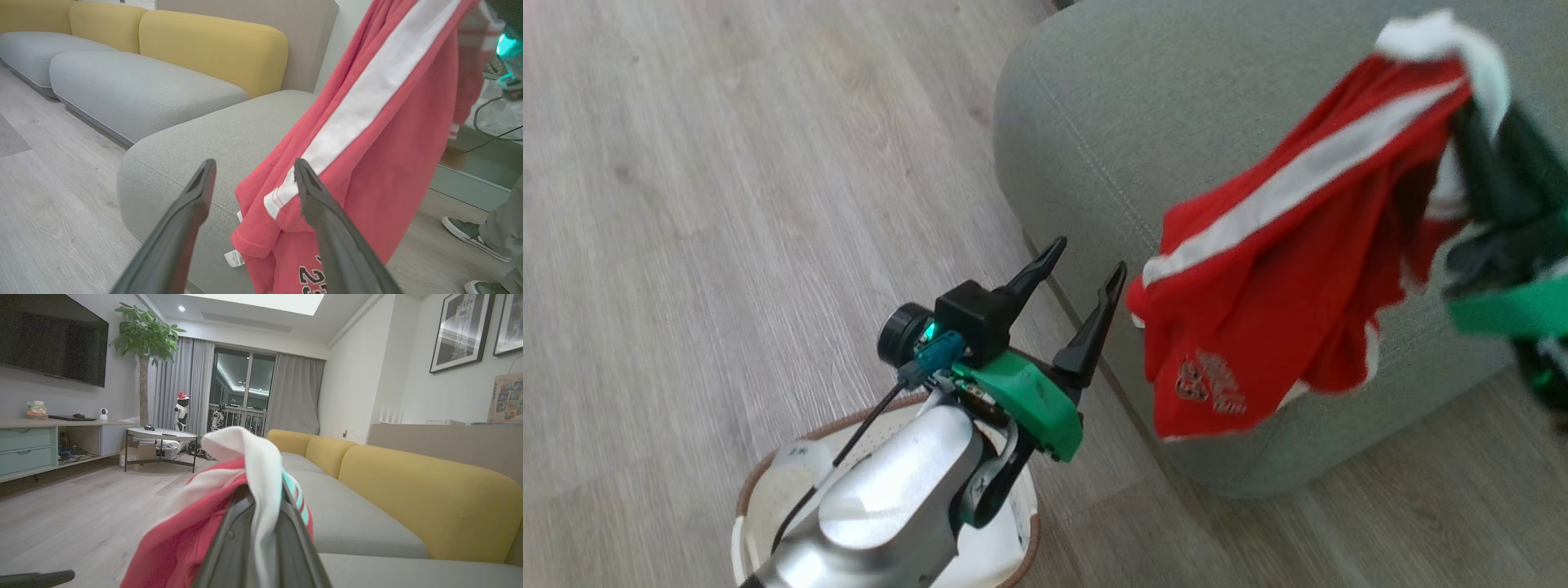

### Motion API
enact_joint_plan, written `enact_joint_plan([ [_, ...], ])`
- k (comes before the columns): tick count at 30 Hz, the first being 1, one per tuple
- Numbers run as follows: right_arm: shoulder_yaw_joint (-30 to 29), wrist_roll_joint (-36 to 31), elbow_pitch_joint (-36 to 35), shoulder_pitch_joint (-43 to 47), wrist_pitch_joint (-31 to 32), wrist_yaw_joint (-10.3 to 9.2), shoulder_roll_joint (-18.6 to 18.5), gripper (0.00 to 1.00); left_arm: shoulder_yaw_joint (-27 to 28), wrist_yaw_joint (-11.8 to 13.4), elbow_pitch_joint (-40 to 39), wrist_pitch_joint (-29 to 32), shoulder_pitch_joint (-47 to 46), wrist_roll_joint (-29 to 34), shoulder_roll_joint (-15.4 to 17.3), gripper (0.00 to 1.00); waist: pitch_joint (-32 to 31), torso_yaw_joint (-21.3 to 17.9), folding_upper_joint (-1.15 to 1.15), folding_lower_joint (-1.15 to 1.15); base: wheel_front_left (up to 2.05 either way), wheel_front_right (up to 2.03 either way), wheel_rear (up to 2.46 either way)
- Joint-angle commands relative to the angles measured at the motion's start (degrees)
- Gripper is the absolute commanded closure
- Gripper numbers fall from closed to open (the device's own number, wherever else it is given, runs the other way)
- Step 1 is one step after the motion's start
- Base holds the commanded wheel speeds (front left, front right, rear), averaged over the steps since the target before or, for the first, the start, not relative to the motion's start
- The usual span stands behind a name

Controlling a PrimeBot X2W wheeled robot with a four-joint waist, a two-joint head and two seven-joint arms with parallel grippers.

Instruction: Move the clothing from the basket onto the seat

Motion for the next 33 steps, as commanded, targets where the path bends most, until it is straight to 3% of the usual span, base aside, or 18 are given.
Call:
enact_joint_plan([
  [1,0.2,1.0,-1.2,-4.4,-0.4,-0.01,-2.4,1.00,1.5,0.1,-1.6,-0.3,-3.8,0.6,0.0,0.00,1.2,0.6,0.00,0.00,0.00,0.00,0.00],
  [7,1.5,4.8,3.5,-13.5,-0.4,-0.01,-7.6,1.00,0.5,0.6,-1.4,0.3,-6.5,2.1,-0.7,0.00,5.1,2.2,0.00,0.00,0.00,0.00,0.00],
  [24,-2.2,13.5,18.4,-35.4,-0.4,-0.01,-24.3,1.00,-5.4,1.9,0.4,2.0,-16.6,5.8,-3.8,0.00,20.3,7.0,0.00,0.00,0.00,0.00,0.00],
  [29,-1.2,14.2,23.6,-37.7,-0.4,-0.01,-26.0,1.00,-8.3,2.9,0.2,1.8,-19.9,4.9,-3.9,0.00,25.0,8.7,0.00,0.00,0.00,0.00,0.00],
  [33,-2.0,13.9,27.9,-38.4,-0.4,-0.01,-25.4,1.00,-10.6,4.7,-0.2,1.6,-22.2,3.0,-4.0,0.00,27.8,9.8,0.00,0.00,0.00,0.00,0.00],
])
